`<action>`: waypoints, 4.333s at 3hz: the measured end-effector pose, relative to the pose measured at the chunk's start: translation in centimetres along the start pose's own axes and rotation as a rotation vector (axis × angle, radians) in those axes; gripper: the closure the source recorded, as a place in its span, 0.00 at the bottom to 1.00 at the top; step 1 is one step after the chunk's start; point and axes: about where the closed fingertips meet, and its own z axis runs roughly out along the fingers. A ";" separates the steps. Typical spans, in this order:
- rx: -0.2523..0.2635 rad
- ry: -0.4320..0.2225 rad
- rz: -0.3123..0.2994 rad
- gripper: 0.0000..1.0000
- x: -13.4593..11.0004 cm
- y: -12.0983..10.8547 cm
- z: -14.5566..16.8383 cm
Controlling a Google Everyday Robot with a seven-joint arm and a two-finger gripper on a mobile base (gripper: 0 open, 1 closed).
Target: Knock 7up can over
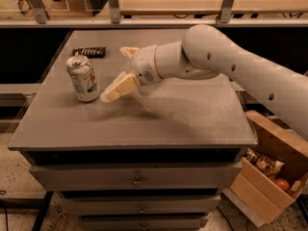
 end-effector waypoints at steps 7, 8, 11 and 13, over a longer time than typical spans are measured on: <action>-0.012 -0.088 0.019 0.00 -0.3 2.0 5.8; -0.014 -0.111 0.026 0.00 -0.4 1.9 6.4; -0.041 -0.178 0.027 0.17 -1.6 1.8 7.6; -0.050 -0.192 0.042 0.64 -1.7 2.1 7.8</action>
Offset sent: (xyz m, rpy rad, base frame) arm -0.0163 0.0234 -0.0098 0.0413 0.0323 0.0169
